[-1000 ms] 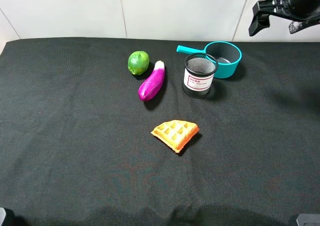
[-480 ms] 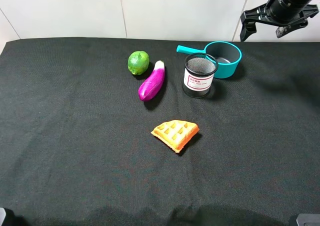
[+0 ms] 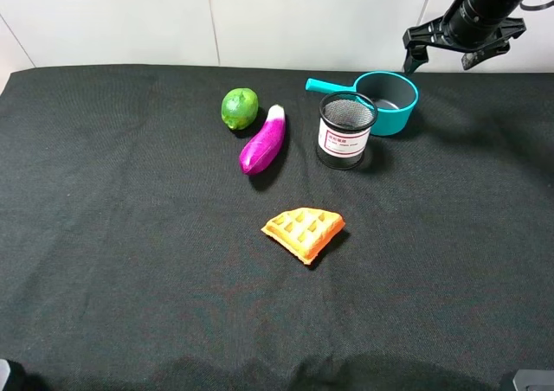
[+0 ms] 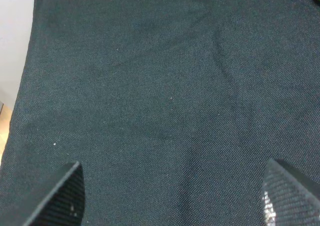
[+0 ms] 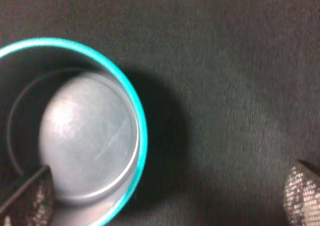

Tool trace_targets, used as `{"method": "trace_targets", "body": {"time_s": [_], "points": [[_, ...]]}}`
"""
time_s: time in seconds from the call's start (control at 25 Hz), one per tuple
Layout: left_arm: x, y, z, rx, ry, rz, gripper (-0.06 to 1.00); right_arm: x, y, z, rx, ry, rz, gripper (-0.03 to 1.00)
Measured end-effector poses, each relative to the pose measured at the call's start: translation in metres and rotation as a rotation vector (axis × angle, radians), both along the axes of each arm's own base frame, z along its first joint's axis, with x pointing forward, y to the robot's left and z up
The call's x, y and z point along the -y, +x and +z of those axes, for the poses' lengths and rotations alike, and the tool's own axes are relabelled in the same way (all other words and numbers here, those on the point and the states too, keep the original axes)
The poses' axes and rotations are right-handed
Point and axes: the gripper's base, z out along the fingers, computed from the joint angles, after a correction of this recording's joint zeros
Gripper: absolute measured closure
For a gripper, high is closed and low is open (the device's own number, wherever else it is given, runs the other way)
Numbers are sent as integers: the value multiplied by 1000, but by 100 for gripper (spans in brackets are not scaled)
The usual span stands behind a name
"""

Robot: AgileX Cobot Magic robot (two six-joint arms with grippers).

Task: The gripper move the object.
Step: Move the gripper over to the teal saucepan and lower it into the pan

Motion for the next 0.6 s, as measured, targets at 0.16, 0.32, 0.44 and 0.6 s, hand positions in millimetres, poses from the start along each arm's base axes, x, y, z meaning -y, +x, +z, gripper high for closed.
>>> {"method": "trace_targets", "body": {"time_s": [0.16, 0.32, 0.44, 0.6], "points": [[0, 0, 0, 0, 0, 0, 18, 0, 4, -10, 0, -4, 2, 27], [0, 0, 0, 1, 0, 0, 18, 0, 6, -23, -22, -18, 8, 27], [0, 0, 0, 1, 0, 0, 18, 0, 9, -31, -26, -22, 10, 27], [0, 0, 0, 2, 0, 0, 18, 0, 10, -44, -49, -25, 11, 27]]}}
